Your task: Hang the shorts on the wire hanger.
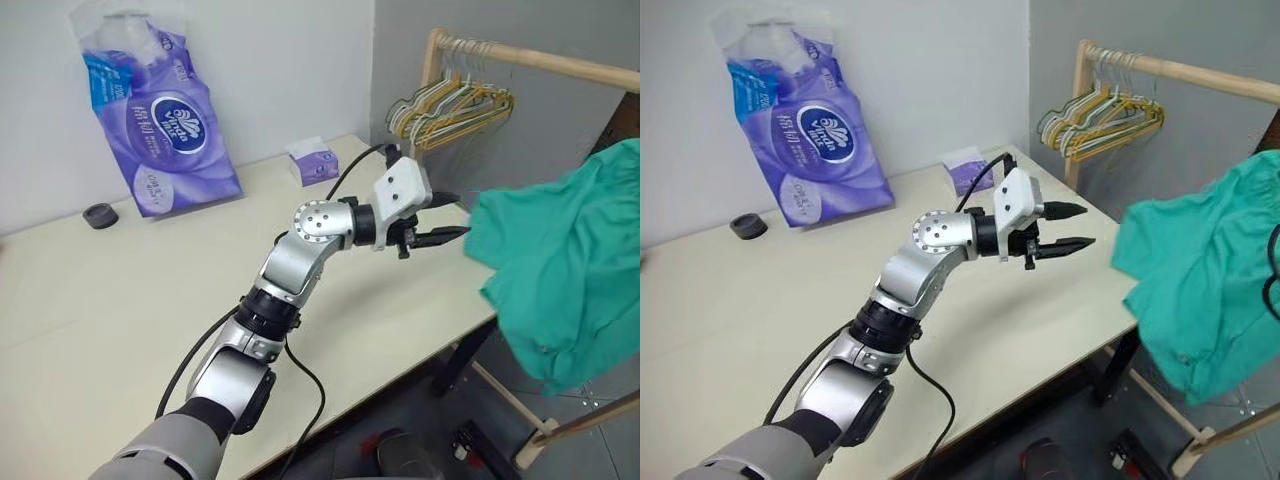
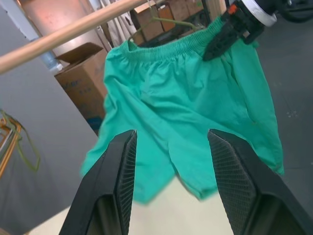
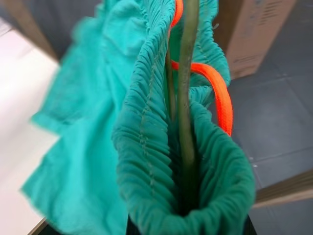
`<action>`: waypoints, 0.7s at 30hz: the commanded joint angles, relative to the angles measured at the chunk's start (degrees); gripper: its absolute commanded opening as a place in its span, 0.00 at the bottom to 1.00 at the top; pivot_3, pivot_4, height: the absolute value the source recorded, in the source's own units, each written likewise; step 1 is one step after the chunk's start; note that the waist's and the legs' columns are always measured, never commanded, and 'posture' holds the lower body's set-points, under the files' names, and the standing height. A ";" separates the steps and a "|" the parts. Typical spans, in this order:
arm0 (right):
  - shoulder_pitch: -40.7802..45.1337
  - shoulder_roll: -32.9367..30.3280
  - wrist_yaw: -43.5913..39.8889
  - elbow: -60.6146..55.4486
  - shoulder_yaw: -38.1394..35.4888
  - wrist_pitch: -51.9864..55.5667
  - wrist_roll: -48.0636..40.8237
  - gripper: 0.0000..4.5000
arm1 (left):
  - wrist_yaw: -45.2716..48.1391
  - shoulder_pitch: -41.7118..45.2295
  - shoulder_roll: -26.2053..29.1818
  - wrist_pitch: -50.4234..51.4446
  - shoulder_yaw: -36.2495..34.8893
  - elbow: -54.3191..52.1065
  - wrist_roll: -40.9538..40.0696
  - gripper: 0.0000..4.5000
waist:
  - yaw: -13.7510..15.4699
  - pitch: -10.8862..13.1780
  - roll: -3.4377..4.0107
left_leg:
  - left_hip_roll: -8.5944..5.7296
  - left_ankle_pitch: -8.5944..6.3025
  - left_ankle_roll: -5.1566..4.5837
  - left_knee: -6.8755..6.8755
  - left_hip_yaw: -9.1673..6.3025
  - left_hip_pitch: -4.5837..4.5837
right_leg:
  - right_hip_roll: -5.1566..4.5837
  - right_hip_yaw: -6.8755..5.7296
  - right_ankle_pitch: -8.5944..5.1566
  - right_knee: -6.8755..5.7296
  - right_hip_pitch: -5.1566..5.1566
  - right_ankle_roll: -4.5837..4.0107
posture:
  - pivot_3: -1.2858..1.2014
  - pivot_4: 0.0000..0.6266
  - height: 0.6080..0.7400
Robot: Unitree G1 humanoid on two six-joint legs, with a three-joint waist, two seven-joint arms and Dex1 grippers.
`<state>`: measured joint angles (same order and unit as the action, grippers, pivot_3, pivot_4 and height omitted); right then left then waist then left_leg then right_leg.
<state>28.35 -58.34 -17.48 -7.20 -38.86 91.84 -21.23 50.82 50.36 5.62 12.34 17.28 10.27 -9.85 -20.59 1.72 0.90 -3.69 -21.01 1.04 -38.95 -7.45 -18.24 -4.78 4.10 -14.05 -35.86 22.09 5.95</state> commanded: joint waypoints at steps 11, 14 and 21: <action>20.79 -9.28 -6.10 34.25 24.71 -26.48 8.95 0.00 | -2.81 0.63 -1.23 0.56 -0.34 -3.35 1.13 0.54 | -0.16 1.83 0.34 | -0.58 -0.02 -0.06 -0.03 0.03 0.37 | -0.56 0.14 -0.27 -0.02 -0.43 0.55 | 0.36 0.13 1.00; 23.43 -9.12 -7.18 37.62 26.96 -29.32 10.21 0.00 | -3.53 0.06 -1.27 1.00 -0.11 -4.14 1.30 0.54 | -0.02 2.17 0.31 | -0.58 -0.01 -0.04 -0.02 -0.01 0.36 | -0.56 0.10 -0.28 -0.03 -0.42 0.56 | 0.36 0.14 1.00; 29.14 -8.61 -5.15 47.36 27.26 -31.79 12.54 0.00 | -4.18 -0.16 -1.53 1.47 0.30 -4.67 1.41 0.54 | 0.12 2.46 0.34 | -0.62 -0.01 -0.03 -0.04 -0.02 0.34 | -0.61 0.10 -0.27 -0.03 -0.42 0.56 | 0.36 0.14 1.00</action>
<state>54.93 -65.96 -23.14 39.37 -10.98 62.13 -9.88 46.96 49.78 4.26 14.24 17.68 7.36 -8.59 -20.47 4.19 1.25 -4.31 -21.03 1.00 -38.98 -7.46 -17.89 -5.39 4.21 -14.32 -35.89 21.66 6.51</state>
